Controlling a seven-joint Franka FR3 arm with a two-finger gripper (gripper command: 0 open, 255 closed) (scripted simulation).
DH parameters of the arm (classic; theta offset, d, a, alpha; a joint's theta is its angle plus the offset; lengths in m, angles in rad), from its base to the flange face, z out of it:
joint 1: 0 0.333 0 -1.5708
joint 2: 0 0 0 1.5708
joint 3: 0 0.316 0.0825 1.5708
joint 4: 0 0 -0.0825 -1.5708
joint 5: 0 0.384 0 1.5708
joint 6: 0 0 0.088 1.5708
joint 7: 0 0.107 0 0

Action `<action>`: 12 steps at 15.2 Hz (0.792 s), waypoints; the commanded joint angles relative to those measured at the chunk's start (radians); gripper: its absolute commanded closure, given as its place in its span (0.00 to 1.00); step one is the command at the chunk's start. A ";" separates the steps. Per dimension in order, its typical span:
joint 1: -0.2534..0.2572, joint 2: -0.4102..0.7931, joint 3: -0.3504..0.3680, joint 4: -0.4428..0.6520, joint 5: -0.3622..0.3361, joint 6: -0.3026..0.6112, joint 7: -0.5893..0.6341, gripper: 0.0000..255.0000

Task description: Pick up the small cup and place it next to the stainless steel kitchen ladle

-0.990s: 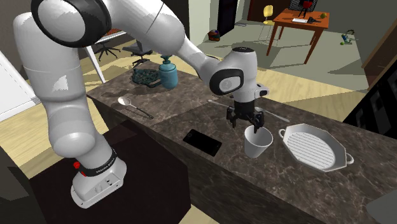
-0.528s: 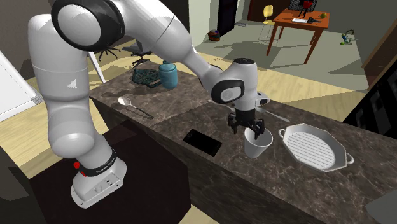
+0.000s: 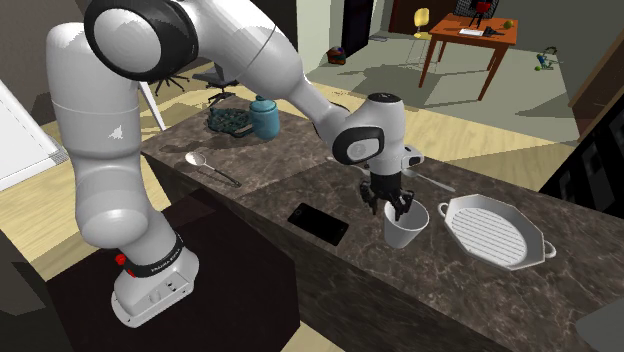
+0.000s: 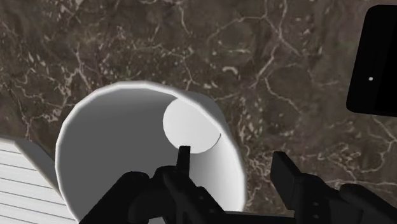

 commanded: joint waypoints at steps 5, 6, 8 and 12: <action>0.000 0.000 0.000 0.000 0.000 0.000 0.000 1.00; 0.000 0.000 0.000 0.000 0.000 0.000 0.000 1.00; 0.000 0.000 0.000 0.000 0.000 0.000 0.000 1.00; 0.006 -0.028 -0.006 0.007 -0.011 -0.034 0.003 1.00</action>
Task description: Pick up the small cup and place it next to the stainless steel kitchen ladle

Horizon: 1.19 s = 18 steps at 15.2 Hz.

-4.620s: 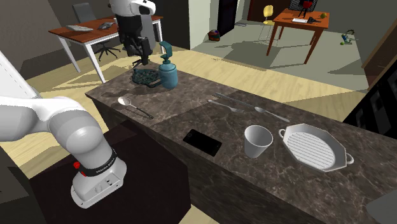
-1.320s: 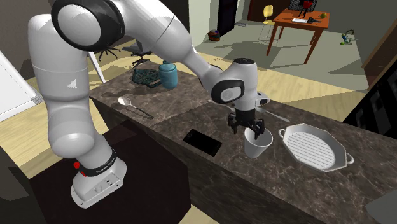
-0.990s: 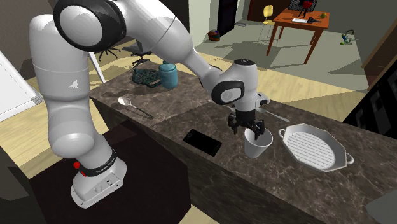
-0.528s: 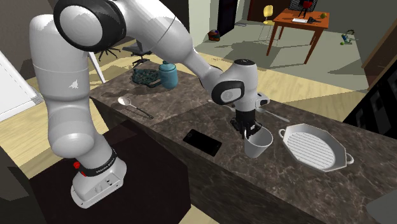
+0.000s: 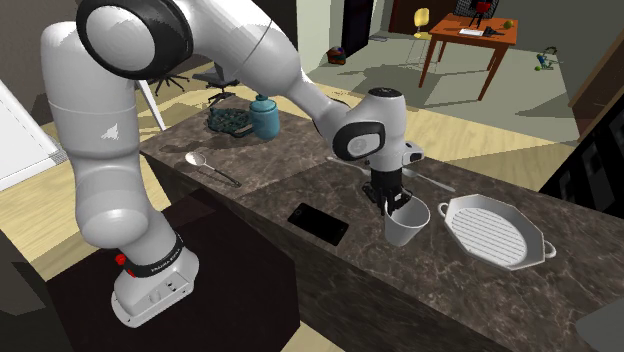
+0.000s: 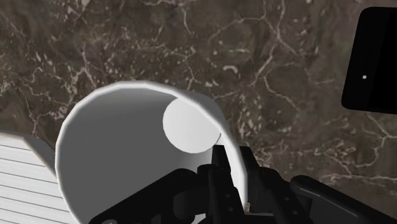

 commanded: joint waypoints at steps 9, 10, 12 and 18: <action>0.014 -0.084 -0.015 0.037 -0.031 -0.116 0.006 1.00; 0.016 -0.091 -0.016 0.042 -0.034 -0.128 0.006 1.00; 0.018 -0.106 -0.018 0.052 -0.039 -0.152 0.007 1.00; 0.024 -0.146 -0.021 0.088 -0.052 -0.226 0.007 1.00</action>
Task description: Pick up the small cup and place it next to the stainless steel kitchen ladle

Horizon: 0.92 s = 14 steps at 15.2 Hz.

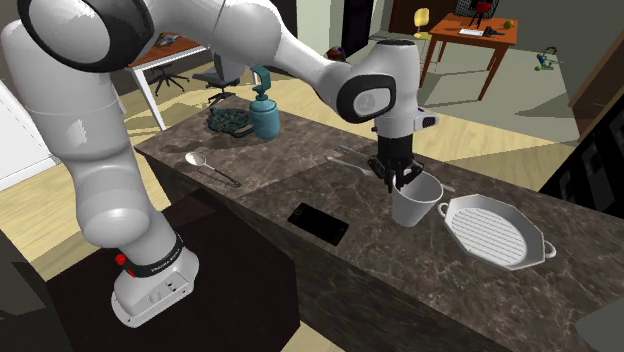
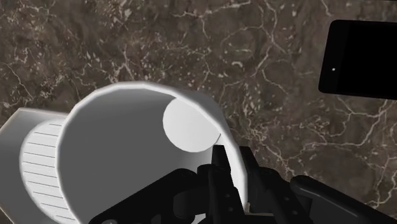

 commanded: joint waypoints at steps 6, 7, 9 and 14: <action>0.006 -0.043 -0.002 0.047 -0.013 -0.088 -0.001 1.00; 0.006 -0.048 -0.003 0.056 -0.015 -0.100 -0.002 1.00; 0.007 -0.057 -0.003 0.072 -0.017 -0.126 -0.003 1.00; 0.010 -0.076 -0.003 0.118 -0.021 -0.189 -0.008 1.00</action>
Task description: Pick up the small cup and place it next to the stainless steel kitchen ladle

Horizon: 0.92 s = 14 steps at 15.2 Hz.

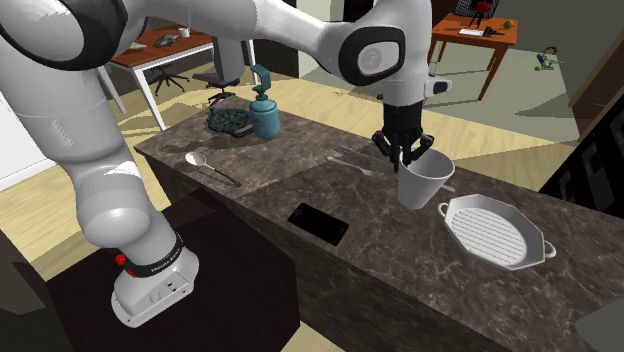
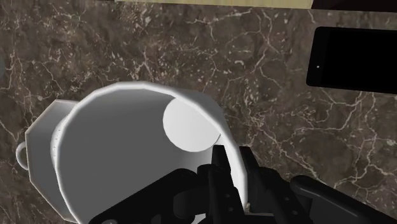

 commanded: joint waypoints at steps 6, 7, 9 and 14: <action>0.046 -0.147 0.031 -0.123 -0.078 -0.028 0.104 1.00; 0.055 -0.180 0.041 -0.158 -0.095 -0.029 0.130 1.00; 0.069 -0.244 0.065 -0.224 -0.124 -0.034 0.183 1.00; 0.097 -0.391 0.139 -0.368 -0.170 -0.059 0.308 1.00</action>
